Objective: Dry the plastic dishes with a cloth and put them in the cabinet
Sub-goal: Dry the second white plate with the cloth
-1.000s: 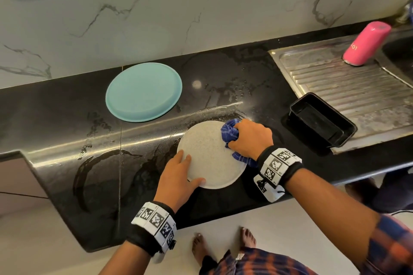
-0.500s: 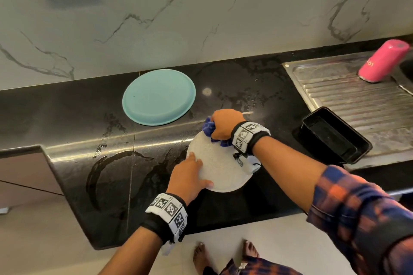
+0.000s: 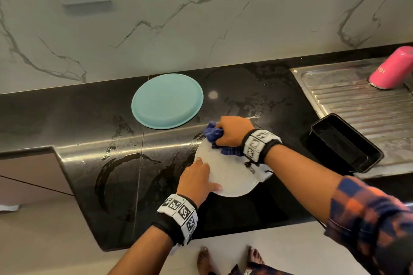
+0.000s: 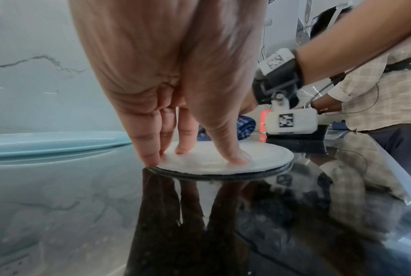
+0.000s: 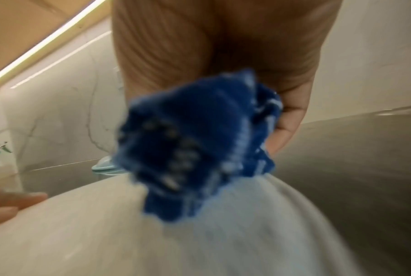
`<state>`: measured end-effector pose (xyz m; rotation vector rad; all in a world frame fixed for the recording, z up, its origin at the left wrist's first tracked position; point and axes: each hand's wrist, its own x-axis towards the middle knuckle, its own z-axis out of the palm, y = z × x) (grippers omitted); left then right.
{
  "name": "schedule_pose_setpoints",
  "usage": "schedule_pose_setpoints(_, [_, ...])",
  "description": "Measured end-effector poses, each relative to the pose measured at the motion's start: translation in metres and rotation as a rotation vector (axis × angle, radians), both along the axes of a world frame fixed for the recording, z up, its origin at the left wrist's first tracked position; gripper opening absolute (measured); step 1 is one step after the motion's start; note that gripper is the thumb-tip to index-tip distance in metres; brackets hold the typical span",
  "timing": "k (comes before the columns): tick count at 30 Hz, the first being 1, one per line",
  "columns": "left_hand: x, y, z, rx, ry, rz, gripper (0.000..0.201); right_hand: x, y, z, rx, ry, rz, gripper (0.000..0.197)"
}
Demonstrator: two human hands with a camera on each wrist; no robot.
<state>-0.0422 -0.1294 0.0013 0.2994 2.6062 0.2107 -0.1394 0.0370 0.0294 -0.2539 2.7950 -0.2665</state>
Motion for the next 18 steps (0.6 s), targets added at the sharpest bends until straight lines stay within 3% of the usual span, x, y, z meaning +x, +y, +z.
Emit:
schedule_pose_setpoints(4, [0.000,-0.001,-0.003,0.018,0.010,-0.017,0.071,0.037,0.051,-0.007,-0.098,0.011,-0.298,0.029])
schedule_pose_setpoints(7, [0.000,-0.001,-0.005,0.022,0.037,-0.033,0.067,0.081,0.062,-0.011,-0.101,-0.009,-0.405,0.029])
schedule_pose_setpoints(13, [-0.002,0.002,-0.002,0.004,0.041,-0.055,0.067,0.155,0.041,-0.010,-0.033,-0.059,-0.355,0.036])
schedule_pose_setpoints(18, [-0.001,0.000,-0.001,0.004,0.078,-0.103,0.065,0.171,0.012,-0.007,-0.053,-0.085,-0.194,0.034])
